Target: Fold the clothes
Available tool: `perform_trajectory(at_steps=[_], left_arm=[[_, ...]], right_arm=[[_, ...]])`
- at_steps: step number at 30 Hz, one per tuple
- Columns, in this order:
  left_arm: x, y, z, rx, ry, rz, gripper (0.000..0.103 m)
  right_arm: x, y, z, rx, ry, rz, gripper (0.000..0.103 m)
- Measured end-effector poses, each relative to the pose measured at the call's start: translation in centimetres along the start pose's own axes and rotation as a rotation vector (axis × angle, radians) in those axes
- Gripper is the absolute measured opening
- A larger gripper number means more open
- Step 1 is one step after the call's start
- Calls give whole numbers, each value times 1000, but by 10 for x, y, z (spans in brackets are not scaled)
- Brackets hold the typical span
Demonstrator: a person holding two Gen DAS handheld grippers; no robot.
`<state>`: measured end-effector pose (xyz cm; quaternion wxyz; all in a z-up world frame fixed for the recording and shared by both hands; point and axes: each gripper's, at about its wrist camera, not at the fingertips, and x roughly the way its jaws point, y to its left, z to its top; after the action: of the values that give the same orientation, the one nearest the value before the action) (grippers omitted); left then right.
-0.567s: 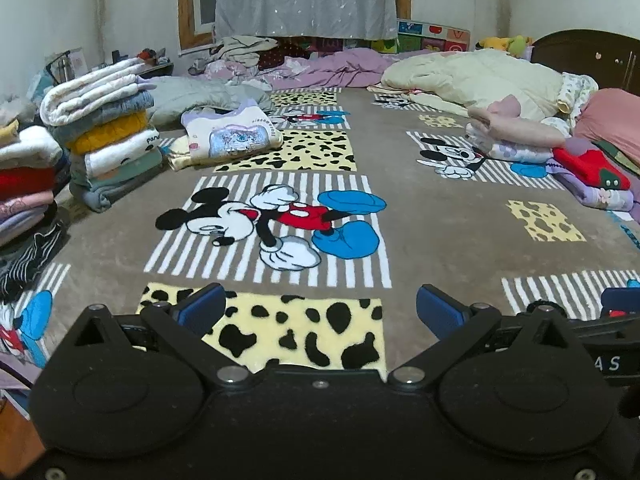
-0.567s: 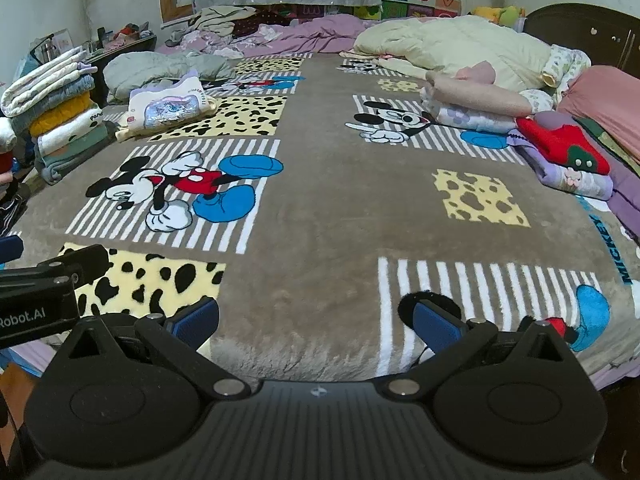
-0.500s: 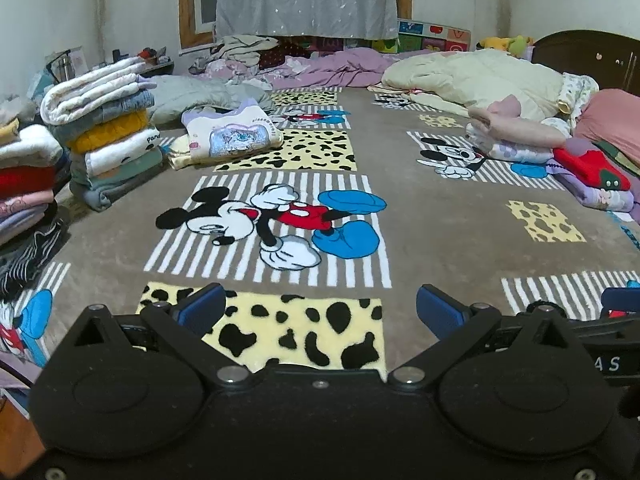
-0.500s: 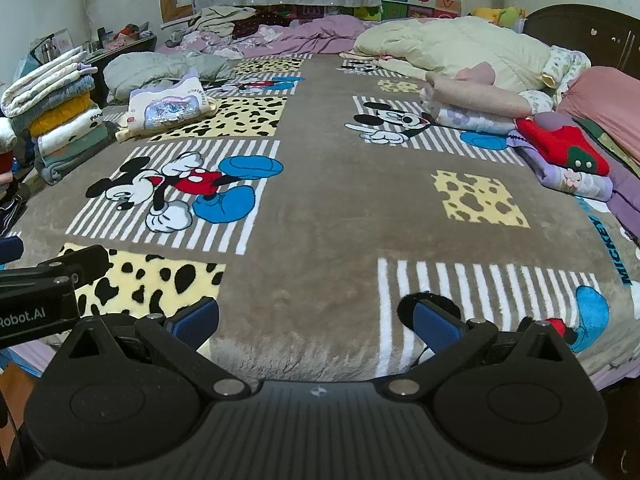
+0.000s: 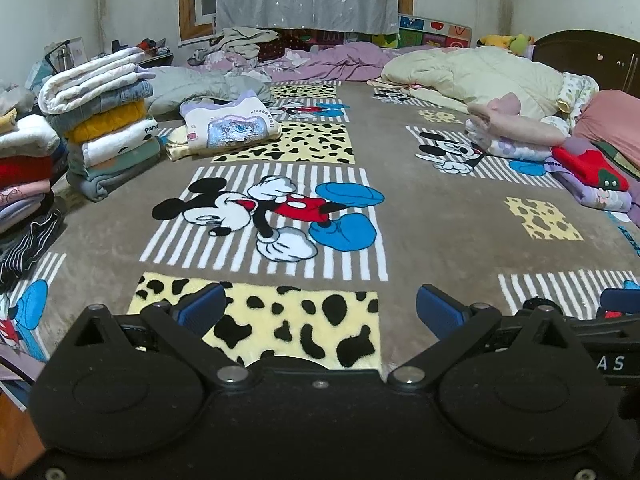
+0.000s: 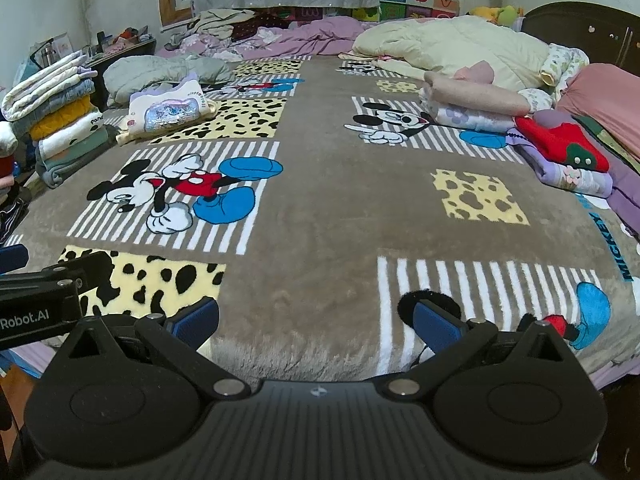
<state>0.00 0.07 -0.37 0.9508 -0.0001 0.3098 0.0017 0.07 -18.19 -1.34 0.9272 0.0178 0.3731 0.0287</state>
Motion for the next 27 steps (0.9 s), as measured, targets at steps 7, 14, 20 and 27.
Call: perform_trajectory(at_steps=[7, 14, 20, 27], left_arm=[[-1, -1, 0, 0, 0, 5, 103], [-2, -1, -1, 0, 4, 9, 103], [-3, 1, -1, -3, 4, 12, 103], [-4, 2, -1, -7, 3, 12, 103]], right_arm=[[-3, 3, 2, 1, -6, 3, 103], [-5, 2, 2, 3, -13, 8, 103], [-7, 4, 2, 0, -18, 10, 103], [-7, 3, 2, -2, -17, 9, 103]])
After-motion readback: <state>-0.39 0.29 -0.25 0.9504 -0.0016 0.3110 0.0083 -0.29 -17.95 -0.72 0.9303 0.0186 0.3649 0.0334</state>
